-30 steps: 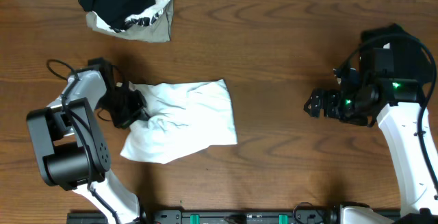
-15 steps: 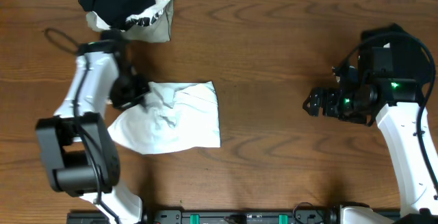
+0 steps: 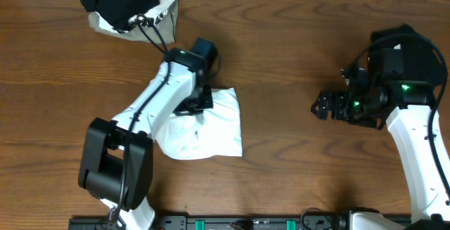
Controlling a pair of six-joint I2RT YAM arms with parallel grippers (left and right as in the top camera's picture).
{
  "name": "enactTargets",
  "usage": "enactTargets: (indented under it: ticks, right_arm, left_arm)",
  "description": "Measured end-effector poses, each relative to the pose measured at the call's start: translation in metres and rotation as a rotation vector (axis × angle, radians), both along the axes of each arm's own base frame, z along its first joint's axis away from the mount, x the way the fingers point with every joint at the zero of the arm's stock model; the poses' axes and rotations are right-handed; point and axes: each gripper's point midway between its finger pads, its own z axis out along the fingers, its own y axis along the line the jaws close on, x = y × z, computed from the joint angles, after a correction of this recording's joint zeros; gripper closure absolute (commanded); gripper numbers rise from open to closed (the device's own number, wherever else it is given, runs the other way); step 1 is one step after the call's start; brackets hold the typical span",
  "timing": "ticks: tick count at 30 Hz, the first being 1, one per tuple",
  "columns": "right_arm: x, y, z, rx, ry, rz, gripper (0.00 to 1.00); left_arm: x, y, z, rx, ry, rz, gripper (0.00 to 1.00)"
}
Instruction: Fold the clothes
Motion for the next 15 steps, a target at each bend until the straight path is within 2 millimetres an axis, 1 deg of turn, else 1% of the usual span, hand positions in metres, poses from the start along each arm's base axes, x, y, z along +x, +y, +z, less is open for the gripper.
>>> enactTargets:
  ticks: [2, 4, 8, 12, 13, 15]
  right_arm:
    - [0.000, 0.001, -0.001, 0.000, 0.001, 0.003, 0.01]
    - [0.001, 0.003, -0.002, 0.001, -0.005, 0.009, 0.01]
    - [0.004, 0.012, -0.010, 0.003, -0.025, 0.034, 0.02]
    - [0.006, 0.029, -0.025, 0.014, -0.047, 0.057, 0.14]
    - [0.007, 0.036, -0.030, 0.022, -0.055, 0.063, 0.19]
    - [0.008, 0.049, -0.038, 0.037, -0.065, 0.079, 0.25]
  left_arm:
    - [0.001, -0.008, 0.000, -0.001, -0.018, -0.005, 0.94]
    - [0.002, -0.011, 0.000, 0.003, -0.029, -0.004, 0.94]
    - [-0.001, -0.007, 0.000, 0.032, -0.026, 0.003, 0.94]
    - [-0.005, 0.000, 0.003, 0.072, -0.013, 0.010, 0.94]
    - [-0.005, 0.001, 0.004, 0.077, -0.013, 0.013, 0.94]
    - [-0.002, 0.001, 0.009, 0.079, -0.022, 0.015, 0.94]
